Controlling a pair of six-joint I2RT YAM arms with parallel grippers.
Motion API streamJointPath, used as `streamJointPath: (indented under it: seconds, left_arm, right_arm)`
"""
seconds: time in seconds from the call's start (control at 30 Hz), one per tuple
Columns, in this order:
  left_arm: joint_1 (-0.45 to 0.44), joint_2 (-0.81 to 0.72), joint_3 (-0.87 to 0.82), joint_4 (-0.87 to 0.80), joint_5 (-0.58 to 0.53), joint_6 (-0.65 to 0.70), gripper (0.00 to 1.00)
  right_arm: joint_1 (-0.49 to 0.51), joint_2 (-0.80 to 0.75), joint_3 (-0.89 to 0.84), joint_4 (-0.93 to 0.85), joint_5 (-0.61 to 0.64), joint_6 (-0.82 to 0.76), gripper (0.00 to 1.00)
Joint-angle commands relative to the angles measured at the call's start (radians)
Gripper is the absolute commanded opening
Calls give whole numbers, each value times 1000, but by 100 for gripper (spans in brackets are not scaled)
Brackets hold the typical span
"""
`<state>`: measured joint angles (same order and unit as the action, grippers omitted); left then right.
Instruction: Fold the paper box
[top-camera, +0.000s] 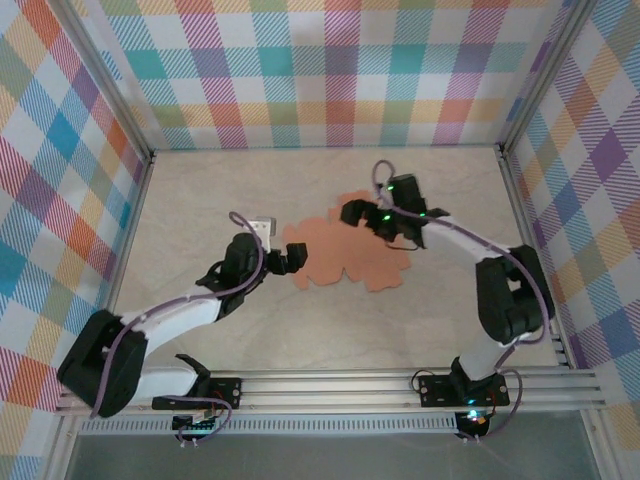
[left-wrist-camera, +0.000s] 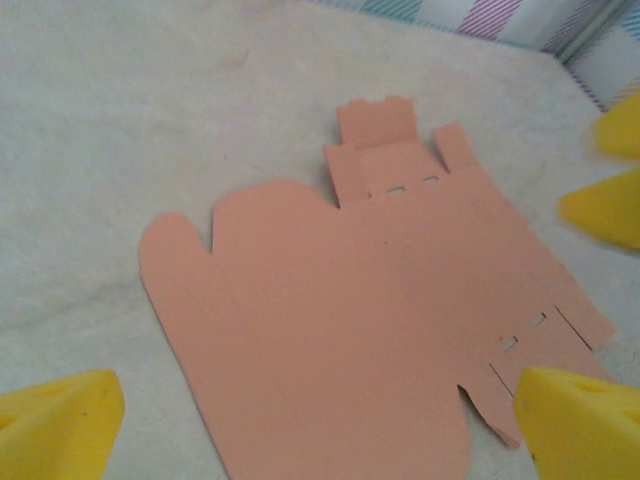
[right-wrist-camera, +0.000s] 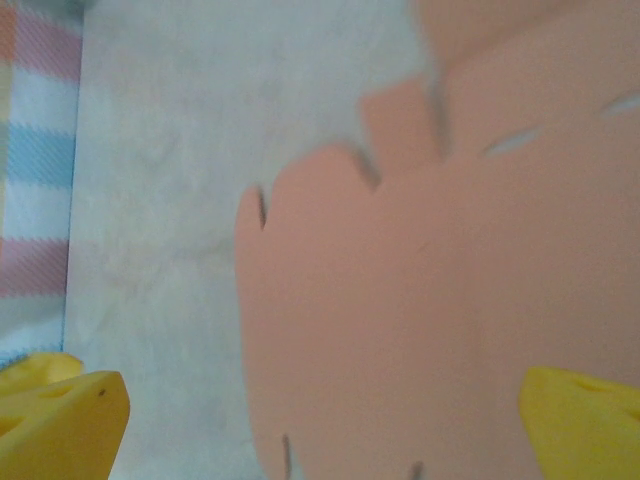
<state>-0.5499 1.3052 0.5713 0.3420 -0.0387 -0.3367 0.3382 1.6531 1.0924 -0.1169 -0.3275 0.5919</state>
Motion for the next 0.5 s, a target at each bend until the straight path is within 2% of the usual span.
streamJointPath:
  seconds: [0.0, 0.17, 0.27, 0.33, 0.47]
  left_arm:
    - [11, 120, 112, -27, 50, -158, 100]
    - [-15, 345, 272, -37, 150, -303, 99]
    - [-55, 441, 344, -38, 175, -342, 87]
    - [-81, 490, 385, -38, 199, -359, 73]
    - [-109, 565, 441, -50, 223, -378, 61]
  right_arm:
    - [-140, 17, -12, -139, -45, -99, 99]
    - [-265, 97, 46, -212, -147, -150, 99]
    - [-283, 176, 115, -267, -193, -191, 98]
    - [-285, 215, 141, -268, -217, -203, 98]
    - [-284, 288, 187, -277, -260, -228, 96]
